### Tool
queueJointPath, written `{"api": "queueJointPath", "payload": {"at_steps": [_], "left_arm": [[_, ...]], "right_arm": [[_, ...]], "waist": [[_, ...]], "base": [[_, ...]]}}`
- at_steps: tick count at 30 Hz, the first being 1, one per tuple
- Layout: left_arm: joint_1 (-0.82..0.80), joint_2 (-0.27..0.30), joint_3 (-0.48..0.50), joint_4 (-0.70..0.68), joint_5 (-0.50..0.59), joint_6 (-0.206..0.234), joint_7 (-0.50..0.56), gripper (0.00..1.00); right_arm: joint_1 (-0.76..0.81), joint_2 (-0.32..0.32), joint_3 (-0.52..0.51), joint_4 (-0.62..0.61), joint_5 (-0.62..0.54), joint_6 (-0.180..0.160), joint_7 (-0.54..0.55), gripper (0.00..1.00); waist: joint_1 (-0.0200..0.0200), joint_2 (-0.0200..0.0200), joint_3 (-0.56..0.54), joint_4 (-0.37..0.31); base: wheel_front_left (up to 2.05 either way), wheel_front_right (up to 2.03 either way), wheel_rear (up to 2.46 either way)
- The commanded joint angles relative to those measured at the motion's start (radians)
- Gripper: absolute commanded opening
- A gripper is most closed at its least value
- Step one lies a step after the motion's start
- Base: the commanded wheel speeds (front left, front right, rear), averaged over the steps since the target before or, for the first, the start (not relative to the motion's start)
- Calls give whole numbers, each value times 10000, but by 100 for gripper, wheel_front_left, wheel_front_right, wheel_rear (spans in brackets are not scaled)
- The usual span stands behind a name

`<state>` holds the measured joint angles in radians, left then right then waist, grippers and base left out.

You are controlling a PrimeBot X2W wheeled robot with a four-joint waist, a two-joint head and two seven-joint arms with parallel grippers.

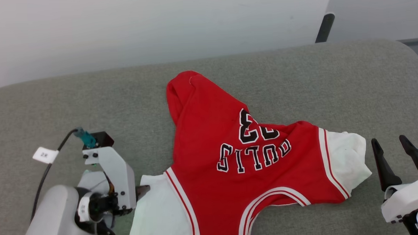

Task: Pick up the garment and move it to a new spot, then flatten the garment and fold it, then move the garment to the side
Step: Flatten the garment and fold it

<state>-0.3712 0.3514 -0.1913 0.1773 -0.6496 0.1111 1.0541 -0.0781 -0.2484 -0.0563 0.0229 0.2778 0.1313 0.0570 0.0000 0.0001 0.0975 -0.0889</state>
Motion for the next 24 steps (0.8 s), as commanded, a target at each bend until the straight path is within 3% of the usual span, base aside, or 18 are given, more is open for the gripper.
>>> {"api": "queueJointPath", "payload": {"at_steps": [1, 20, 24], "left_arm": [[-159, -19, -48, 128, 98, -36, -34, 100], [-1030, 76, -742, 2708, 693, -382, -482, 100], [-1094, -125, -731, 3369, 493, -491, -619, 100]], "right_arm": [[-160, 3, 19, 16, 18, -10, -62, 100], [-597, -112, 163, 257, 318, -10, -57, 100], [-703, -167, 229, 310, 452, -10, 92, 100]], "waist": [[0, -1, 78, -86], [0, -1, 845, -413], [0, -1, 972, -416]], "base": [[0, 0, 0], [0, 0, 0], [0, 0, 0]]}}
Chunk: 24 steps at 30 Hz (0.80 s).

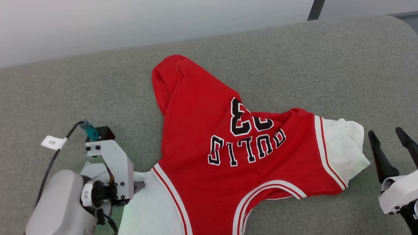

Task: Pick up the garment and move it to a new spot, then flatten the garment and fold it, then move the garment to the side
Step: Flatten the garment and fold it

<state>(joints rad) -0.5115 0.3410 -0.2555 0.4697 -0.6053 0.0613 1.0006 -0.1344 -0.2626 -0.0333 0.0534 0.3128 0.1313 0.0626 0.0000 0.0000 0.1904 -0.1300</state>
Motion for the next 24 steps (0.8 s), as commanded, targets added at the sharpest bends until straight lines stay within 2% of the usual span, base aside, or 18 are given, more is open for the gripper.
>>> {"api": "queueJointPath", "payload": {"at_steps": [1, 2, 3, 15, 24], "left_arm": [[287, -61, -103, 590, 18, -34, -89, 91], [259, -108, -124, 697, -29, -90, -132, 33], [228, -210, -58, 808, -155, -116, -188, 0], [-479, -610, -113, 1488, -405, -538, -728, 0], [-1101, -887, -314, 1878, -352, -818, -1110, 0]], "right_arm": [[-163, -35, 28, 34, 149, -10, 102, 100], [-179, -60, 54, 56, 193, -10, 194, 100], [-182, -83, 82, 87, 223, -10, 315, 100], [-933, -726, 550, 535, 1162, -10, 2842, 100], [-2160, -1091, 757, 1755, 1524, -10, 4451, 100]], "waist": [[0, 0, 65, -5], [0, 0, 84, 0], [0, 0, 104, 8], [0, 0, 419, 234], [0, 0, 876, 727]], "base": [[0, 0, 0], [0, 0, 0], [0, 0, 0], [0, 0, 0], [0, 0, 0]]}}
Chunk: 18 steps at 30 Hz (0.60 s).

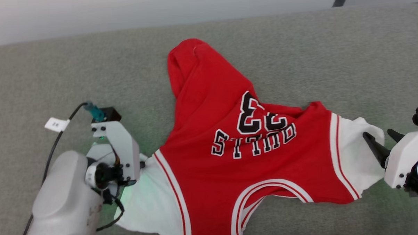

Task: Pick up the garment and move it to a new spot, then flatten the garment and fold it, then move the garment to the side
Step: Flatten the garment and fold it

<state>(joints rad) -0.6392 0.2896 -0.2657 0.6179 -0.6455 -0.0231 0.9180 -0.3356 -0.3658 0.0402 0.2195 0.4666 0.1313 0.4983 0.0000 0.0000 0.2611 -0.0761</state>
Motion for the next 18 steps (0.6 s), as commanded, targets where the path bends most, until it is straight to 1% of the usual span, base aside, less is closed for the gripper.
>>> {"api": "queueJointPath", "payload": {"at_steps": [1, 7, 10, 12, 14, 18], "left_arm": [[117, -415, -244, 435, 66, 3, -318, 0], [-204, -564, -329, 688, 41, -133, -547, 0], [-316, -553, -337, 848, 25, -205, -601, 0], [-359, -544, -353, 943, 24, -246, -660, 0], [-431, -571, -364, 1027, 0, -267, -697, 0], [-481, -578, -411, 1179, -63, -393, -758, 0]], "right_arm": [[-277, -58, 18, 272, 73, -10, 250, 100], [-897, -110, -48, 1372, 262, -10, 1170, 100], [-1010, 44, -54, 2048, 326, -10, 1899, 100], [-1040, 103, 90, 2362, 317, -10, 2376, 1], [-1101, 98, 176, 2510, 292, -8, 2699, 0], [-1240, 149, 77, 2605, 425, -4, 3005, 0]], "waist": [[0, 0, 214, 250], [0, 0, 484, 576], [0, 0, 544, 661], [0, 0, 558, 698], [0, 0, 565, 735], [0, 0, 461, 761]], "base": [[0, 0, 0], [0, 0, 0], [0, 0, 0], [0, 0, 0], [0, 0, 0], [0, 0, 0]]}}
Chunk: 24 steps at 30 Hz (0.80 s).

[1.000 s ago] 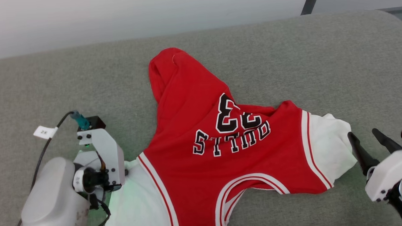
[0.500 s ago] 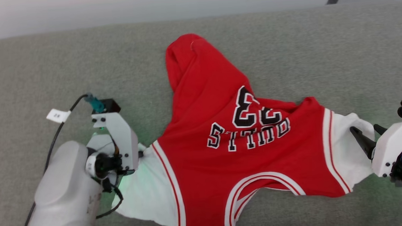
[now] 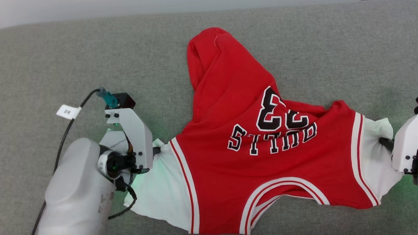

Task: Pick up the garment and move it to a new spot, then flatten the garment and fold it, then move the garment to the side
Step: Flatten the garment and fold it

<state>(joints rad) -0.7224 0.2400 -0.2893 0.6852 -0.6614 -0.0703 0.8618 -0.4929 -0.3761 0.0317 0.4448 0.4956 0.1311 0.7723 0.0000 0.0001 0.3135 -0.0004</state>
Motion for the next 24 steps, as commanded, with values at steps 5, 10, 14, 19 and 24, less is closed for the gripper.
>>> {"api": "queueJointPath", "payload": {"at_steps": [5, 10, 14, 19, 24], "left_arm": [[96, -6, -213, 479, -3, -95, -111, 0], [-543, 71, -282, 78, -219, -367, 121, 0], [-1216, 161, -337, -149, -379, -469, 421, 0], [-2289, 380, -483, -155, -6, -412, 499, 0], [-3130, 530, -534, -162, 205, -448, 322, 0]], "right_arm": [[-44, 448, -40, -47, 843, 0, 559, 0], [-652, 195, -87, -806, 1338, -2, 679, 0], [-1328, 111, 141, -1399, 1435, -2, 490, 0], [-2556, 214, 579, -1727, 1275, -2, -268, 0], [-3675, 365, 1062, -1581, 1128, -2, -1128, 0]], "waist": [[0, -1, -374, -9], [0, -1, -963, 14], [0, -1, -1483, 80], [0, -1, -1984, 88], [0, -1, -2272, 52]], "base": [[0, 0, 0], [0, 0, 0], [0, 0, 0], [0, 0, 0], [0, 0, 0]]}}
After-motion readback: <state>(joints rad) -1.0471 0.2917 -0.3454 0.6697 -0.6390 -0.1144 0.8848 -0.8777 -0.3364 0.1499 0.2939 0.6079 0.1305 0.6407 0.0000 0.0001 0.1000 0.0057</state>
